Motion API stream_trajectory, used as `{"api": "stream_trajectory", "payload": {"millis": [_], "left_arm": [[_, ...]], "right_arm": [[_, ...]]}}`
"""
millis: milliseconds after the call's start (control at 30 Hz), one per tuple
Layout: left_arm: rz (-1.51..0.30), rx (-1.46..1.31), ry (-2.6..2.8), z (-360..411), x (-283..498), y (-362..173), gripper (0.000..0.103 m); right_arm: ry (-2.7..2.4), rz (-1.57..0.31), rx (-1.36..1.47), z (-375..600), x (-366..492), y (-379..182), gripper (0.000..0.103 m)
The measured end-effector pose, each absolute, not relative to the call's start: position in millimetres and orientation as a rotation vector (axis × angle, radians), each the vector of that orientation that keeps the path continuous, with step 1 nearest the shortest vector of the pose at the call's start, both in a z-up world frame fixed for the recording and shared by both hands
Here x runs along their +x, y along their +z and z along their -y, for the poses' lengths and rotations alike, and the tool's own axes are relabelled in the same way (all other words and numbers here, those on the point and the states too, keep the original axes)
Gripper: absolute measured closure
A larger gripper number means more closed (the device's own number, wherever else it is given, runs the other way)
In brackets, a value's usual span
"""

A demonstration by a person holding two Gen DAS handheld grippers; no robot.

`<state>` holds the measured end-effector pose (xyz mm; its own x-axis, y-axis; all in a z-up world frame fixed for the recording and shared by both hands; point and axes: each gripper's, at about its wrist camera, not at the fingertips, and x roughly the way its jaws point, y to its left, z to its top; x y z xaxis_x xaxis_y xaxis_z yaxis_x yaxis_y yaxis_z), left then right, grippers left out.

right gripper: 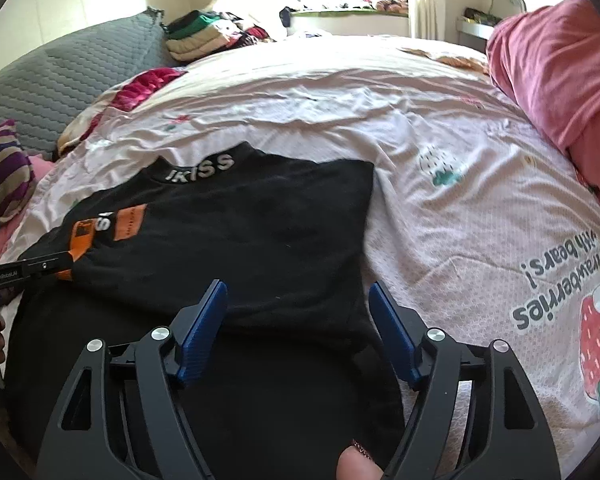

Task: Fold small clothes
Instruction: 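Lower the cuff onto the shirt body with the left gripper and open it, then move the left gripper to the other sleeve's orange cuff and grasp it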

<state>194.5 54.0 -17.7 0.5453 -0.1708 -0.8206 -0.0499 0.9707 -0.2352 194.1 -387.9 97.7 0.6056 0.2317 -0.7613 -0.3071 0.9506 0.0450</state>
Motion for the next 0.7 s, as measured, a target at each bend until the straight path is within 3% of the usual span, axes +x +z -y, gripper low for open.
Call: {"api": "stream_trajectory", "payload": {"millis": [233,300,500,700], "left_arm": [[-0.955,-0.229,-0.049,-55,182,-6,0.042],[-0.945,-0.235,-0.039,-57,178,-4,0.029],[-0.932,-0.258,-0.022,-63,163,-2,0.010],[-0.927,-0.290,0.017,-73,151,-3,0.010]], "right_arm": [[0.353,-0.846,-0.101,376,186,103,0.017],[0.367,-0.839,-0.096,373,184,105,0.012],[0.389,-0.790,-0.092,368,177,112,0.005],[0.422,-0.756,-0.082,364,170,119,0.005]]}}
